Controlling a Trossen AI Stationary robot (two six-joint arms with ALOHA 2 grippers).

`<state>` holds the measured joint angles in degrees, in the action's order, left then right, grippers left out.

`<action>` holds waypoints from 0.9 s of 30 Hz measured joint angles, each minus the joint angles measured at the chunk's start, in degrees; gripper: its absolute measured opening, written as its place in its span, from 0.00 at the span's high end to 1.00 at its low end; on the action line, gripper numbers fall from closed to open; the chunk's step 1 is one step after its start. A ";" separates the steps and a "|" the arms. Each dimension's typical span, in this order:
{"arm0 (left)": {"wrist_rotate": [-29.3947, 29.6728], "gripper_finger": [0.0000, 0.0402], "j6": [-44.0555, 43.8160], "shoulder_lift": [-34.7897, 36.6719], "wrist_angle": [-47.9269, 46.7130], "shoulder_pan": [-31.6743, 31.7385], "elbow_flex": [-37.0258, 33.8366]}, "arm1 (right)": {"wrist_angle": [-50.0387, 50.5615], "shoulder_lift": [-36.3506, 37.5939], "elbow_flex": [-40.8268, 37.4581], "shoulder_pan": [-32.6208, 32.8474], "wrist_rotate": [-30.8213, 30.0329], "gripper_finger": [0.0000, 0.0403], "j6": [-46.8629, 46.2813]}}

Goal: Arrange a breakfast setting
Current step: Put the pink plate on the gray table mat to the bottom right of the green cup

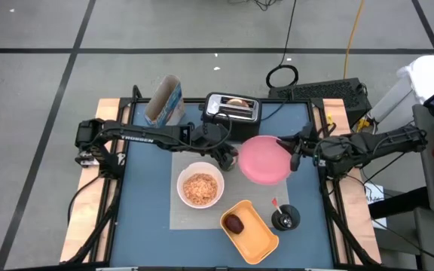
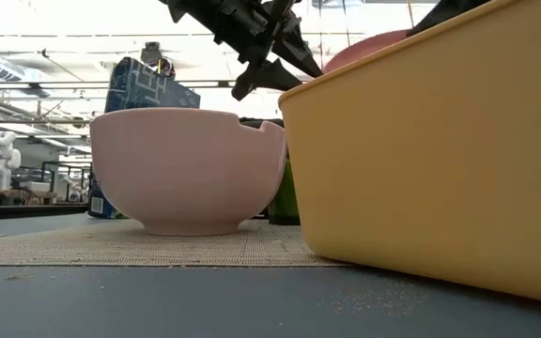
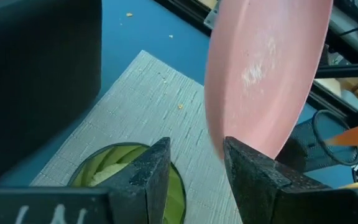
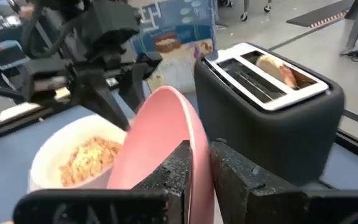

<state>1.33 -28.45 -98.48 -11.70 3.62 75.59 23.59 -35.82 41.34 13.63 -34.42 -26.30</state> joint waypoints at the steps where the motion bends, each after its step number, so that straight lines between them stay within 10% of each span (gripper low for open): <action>1: 0.28 0.62 0.01 0.00 -0.43 0.01 0.00 | 1.31 0.48 0.00 -0.01 0.07 0.89 -0.11; 27: 0.18 0.62 -0.32 -0.07 -0.13 0.04 -0.04 | 14.47 1.07 0.02 -0.13 -7.66 0.97 -8.98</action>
<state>1.51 -28.77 -98.54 -11.84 3.66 75.55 38.05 -34.75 41.36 13.51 -42.08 -35.28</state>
